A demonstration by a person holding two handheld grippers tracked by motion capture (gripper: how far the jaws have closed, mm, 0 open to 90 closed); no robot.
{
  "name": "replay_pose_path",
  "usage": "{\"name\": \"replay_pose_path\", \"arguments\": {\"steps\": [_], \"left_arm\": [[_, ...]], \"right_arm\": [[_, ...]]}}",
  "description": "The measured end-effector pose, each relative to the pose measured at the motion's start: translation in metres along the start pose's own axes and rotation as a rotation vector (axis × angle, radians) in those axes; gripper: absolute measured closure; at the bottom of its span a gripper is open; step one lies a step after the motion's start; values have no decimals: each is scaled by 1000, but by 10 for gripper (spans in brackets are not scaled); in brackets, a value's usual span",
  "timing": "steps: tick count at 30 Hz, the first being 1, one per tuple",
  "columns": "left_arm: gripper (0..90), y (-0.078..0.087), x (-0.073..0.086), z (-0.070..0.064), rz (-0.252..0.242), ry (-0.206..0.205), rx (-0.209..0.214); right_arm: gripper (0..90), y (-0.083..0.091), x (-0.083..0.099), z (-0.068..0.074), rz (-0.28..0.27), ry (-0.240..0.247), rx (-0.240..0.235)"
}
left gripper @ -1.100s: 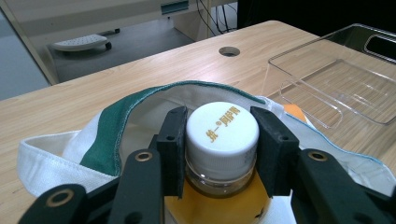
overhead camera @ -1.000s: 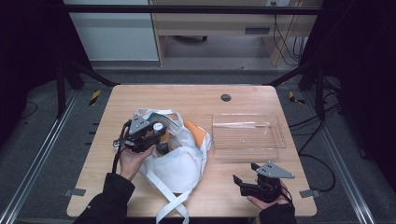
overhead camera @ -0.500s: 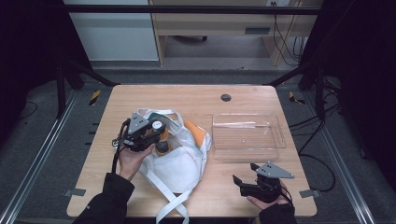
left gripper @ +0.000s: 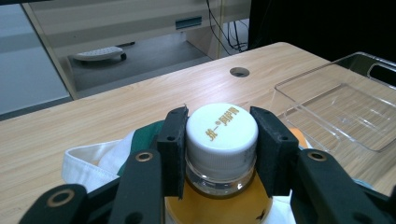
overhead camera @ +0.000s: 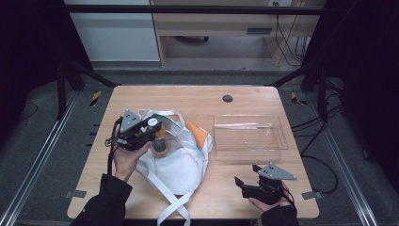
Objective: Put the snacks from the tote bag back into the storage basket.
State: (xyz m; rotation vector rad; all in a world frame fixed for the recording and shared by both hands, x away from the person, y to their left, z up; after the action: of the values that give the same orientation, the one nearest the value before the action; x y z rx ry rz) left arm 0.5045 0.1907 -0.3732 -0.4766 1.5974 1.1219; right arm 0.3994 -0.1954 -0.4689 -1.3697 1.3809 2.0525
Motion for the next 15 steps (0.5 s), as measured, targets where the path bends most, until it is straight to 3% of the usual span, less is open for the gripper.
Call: {"name": "replay_pose_path", "arguments": {"steps": [15], "left_arm": [[584,17,-14,-11,-11,-5,22]], "right_arm": [[188,0,0,0,0,1,0]]}}
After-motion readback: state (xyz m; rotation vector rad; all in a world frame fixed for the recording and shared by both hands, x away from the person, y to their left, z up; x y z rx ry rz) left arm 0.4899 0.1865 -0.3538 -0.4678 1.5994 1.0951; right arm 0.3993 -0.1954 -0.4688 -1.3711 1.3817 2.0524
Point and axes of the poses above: each handheld gripper's, and its own axes: y roughly backward along the jaws, x roughly out of its underside, z roughly to its left, the point moved 2 cm from there along -y, roughly forward along the jaws, and after that the axes turned 3 degrees about z, right-handed, at the moved point
